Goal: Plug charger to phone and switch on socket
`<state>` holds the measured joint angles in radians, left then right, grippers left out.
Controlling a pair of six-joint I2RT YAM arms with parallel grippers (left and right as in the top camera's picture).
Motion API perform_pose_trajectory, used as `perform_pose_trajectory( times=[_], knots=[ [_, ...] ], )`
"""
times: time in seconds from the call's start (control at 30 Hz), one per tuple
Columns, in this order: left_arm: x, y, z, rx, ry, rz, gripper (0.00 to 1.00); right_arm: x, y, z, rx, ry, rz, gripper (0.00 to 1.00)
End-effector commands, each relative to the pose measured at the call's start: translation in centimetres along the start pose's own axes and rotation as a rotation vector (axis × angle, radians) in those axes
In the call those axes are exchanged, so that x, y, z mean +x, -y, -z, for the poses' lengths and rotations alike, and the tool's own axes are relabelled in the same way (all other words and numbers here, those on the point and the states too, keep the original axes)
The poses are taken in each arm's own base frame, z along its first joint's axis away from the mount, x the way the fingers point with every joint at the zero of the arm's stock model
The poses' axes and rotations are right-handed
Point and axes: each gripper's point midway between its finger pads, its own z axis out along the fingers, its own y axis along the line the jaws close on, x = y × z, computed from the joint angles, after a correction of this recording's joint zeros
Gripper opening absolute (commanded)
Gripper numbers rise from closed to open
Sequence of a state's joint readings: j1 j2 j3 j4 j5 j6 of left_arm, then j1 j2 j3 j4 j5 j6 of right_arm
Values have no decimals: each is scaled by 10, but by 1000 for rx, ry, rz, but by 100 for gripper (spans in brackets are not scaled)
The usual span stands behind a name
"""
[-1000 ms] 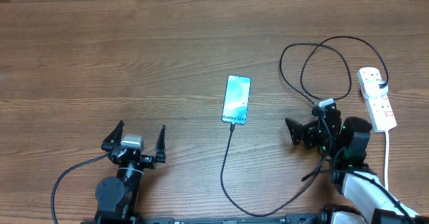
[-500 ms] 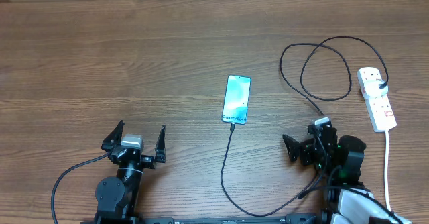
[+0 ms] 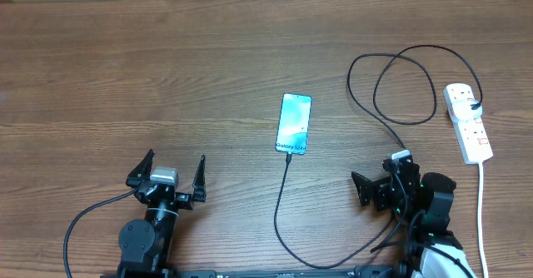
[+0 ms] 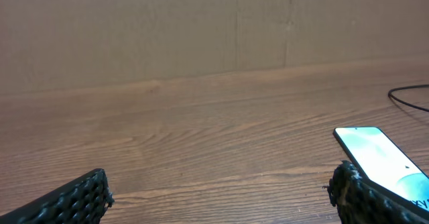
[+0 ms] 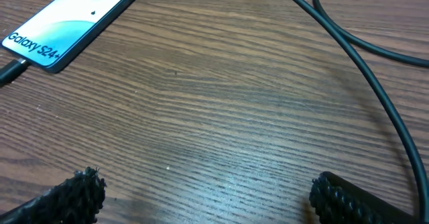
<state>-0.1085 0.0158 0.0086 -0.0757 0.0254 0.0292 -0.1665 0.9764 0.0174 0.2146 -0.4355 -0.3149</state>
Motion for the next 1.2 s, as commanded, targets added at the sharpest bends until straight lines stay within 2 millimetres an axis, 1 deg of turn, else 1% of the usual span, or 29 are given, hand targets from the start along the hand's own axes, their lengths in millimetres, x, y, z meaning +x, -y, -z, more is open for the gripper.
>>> perform_pose_trajectory(
  times=[0.0,0.63,1.0,1.17],
  knots=[
    [0,-1,0,0,6,-16,100,0,1,3,16,8,12,100],
    [1,-1,0,0,2,-16,100,-1,-6,17,19,15,15,100],
    [1,-1,0,0,-1,-16,100,-21,-5,24,35,100,-4,100],
    [1,-1,0,0,-1,-16,100,-25,-5,25,39,119,5,100]
  ],
)
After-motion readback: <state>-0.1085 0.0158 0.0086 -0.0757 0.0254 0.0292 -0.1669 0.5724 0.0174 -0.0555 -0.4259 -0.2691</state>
